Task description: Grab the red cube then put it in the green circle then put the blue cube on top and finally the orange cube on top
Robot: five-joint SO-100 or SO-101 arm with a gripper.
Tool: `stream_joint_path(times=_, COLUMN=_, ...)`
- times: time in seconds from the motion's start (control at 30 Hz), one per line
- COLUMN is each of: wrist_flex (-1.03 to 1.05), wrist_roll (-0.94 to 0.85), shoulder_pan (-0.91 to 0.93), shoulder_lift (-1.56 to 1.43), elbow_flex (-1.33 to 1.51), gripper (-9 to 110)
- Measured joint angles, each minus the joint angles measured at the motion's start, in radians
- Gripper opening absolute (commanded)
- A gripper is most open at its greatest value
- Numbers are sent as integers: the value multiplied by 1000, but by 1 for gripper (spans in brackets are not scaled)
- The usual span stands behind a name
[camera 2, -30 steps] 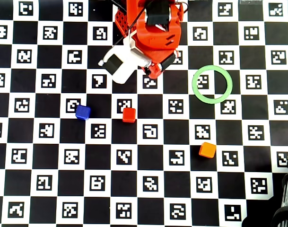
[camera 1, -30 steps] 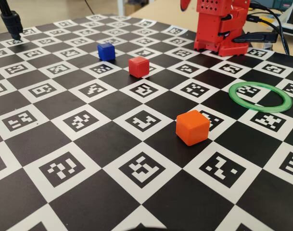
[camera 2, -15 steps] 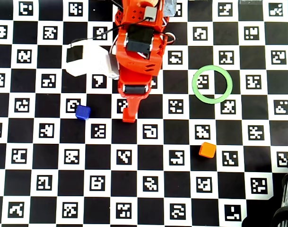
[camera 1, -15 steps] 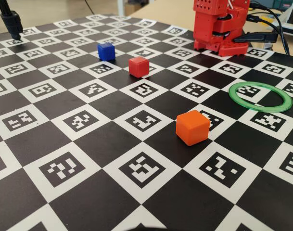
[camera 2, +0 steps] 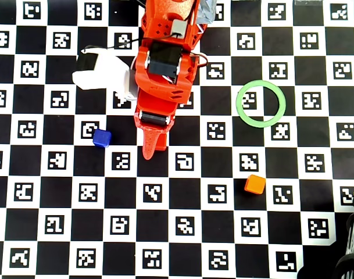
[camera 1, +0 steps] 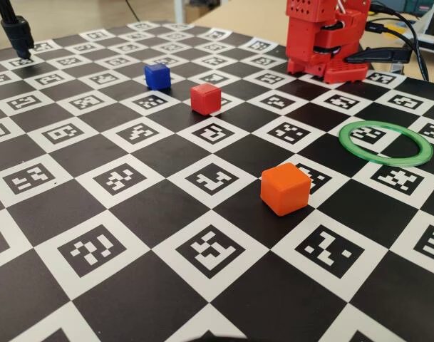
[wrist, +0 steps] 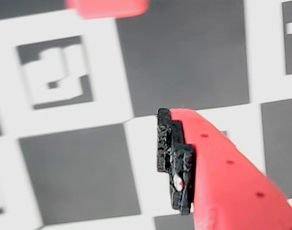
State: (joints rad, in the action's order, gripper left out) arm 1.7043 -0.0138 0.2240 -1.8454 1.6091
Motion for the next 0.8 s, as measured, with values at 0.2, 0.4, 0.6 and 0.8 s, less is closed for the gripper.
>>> stream_joint_path(times=0.2, wrist_flex=-137, wrist_roll=0, shoulder_pan=-18, shoulder_lift=0, elbow_flex=186, gripper=44)
stream_joint_path(times=0.4, wrist_flex=-273, wrist_roll=0, shoulder_pan=-18, shoulder_lift=0, elbow_flex=334, gripper=44)
stream_joint_path(times=0.6, wrist_flex=-379, wrist_roll=0, shoulder_pan=-18, shoulder_lift=0, elbow_flex=430, gripper=44)
stream_joint_path(times=0.8, wrist_flex=-480, wrist_roll=-9, shoulder_pan=-18, shoulder_lift=32, elbow_flex=492, gripper=45)
